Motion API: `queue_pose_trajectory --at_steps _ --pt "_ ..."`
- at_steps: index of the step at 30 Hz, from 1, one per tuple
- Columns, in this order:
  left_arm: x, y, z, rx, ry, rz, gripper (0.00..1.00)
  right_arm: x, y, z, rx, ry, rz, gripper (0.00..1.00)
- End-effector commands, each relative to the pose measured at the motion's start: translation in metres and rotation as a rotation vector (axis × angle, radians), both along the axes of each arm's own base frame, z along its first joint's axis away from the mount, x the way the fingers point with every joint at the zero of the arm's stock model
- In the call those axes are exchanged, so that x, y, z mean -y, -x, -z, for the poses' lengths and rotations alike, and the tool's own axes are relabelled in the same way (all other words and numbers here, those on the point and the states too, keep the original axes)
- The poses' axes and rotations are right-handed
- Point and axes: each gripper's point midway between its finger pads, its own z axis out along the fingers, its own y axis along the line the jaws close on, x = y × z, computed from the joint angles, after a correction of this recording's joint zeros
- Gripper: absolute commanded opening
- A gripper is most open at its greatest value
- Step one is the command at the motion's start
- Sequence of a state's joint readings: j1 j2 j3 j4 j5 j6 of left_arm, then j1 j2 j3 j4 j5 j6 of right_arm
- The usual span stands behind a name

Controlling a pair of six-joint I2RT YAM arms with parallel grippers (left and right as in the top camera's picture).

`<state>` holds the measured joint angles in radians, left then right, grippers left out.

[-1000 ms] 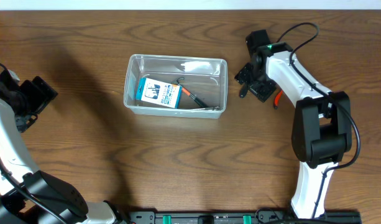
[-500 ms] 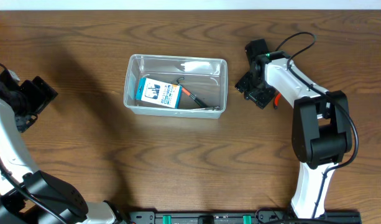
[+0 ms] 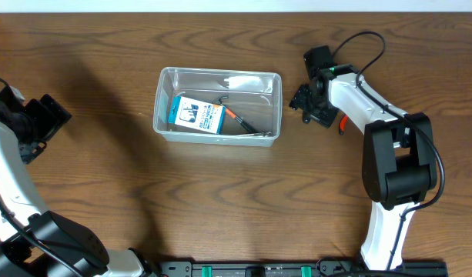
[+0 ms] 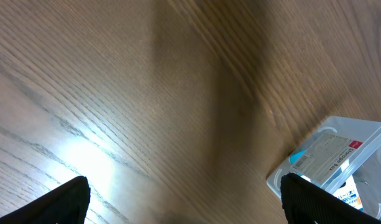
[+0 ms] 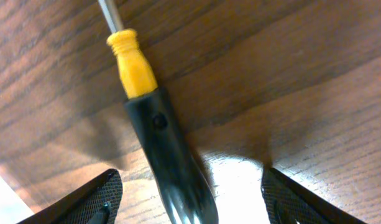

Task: Pack container
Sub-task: 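Lower the right gripper and grip the screwdriver's black handle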

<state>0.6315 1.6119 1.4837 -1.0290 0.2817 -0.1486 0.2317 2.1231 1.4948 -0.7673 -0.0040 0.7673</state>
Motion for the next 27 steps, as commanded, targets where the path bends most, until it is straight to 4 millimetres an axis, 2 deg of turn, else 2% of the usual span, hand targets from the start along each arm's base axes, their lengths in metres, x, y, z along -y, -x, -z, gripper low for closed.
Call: queue_pose_trajectory --at_steps 1,12,18,22,25,27 --pt "0.0 -0.001 -0.006 0.01 -0.021 0.019 0.91 0.005 0.012 0.018 -0.042 0.048 -0.125 0.75" --pt "0.0 -0.001 -0.006 0.01 -0.021 0.019 0.91 0.023 0.011 0.017 -0.042 0.138 -0.159 0.72" --pt "0.0 -0.001 -0.006 0.01 -0.021 0.019 0.9 0.024 0.01 0.017 -0.039 0.146 -0.158 0.59" --pt "0.0 -0.001 -0.006 0.01 -0.021 0.019 0.9 0.024 0.01 0.017 -0.039 0.146 -0.158 0.47" --pt "0.0 -0.001 -0.006 0.01 -0.021 0.019 0.9 0.024 0.011 0.017 -0.041 0.146 -0.158 0.31" --pt "0.0 -0.001 -0.006 0.01 -0.021 0.019 0.9 0.024 0.011 0.017 -0.041 0.146 -0.159 0.27"
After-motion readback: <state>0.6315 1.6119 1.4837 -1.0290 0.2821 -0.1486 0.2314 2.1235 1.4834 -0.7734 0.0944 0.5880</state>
